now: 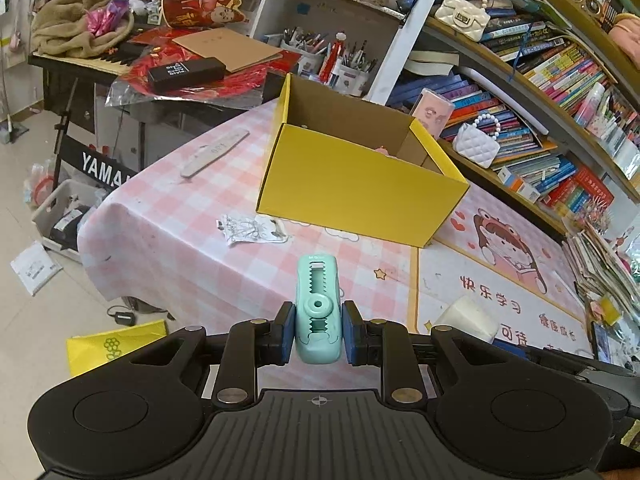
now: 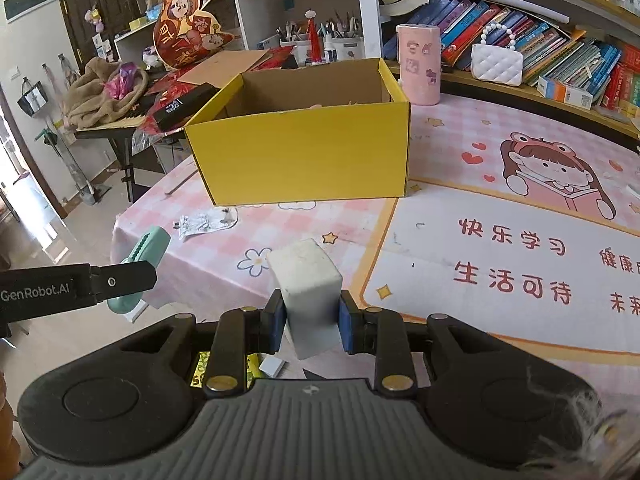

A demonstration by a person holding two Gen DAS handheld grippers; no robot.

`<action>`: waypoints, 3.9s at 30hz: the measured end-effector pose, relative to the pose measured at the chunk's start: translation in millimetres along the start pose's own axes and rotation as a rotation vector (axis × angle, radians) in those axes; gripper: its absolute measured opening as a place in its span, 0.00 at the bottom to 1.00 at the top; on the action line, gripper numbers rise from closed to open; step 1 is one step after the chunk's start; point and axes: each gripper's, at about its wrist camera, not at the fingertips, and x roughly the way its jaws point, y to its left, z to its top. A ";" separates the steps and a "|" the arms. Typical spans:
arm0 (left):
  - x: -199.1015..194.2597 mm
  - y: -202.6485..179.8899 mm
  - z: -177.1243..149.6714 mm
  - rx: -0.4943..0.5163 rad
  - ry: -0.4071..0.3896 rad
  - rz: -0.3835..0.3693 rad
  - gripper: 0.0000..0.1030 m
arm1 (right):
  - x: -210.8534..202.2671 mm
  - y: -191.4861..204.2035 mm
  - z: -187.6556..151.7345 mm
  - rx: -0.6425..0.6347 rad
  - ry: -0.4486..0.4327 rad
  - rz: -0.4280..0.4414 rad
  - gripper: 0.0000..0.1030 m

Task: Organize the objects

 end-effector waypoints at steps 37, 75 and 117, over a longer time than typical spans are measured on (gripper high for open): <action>8.6 0.1 9.8 0.005 -0.009 -0.001 0.22 | 8.6 9.0 9.4 -0.036 0.009 -0.010 0.25; 166.3 -56.0 139.1 0.093 -0.057 0.208 0.22 | 183.6 -49.1 177.9 -0.316 -0.109 -0.023 0.22; 43.9 -96.4 86.8 0.200 -0.300 0.158 0.95 | 35.4 -51.6 111.9 -0.053 -0.292 -0.203 0.79</action>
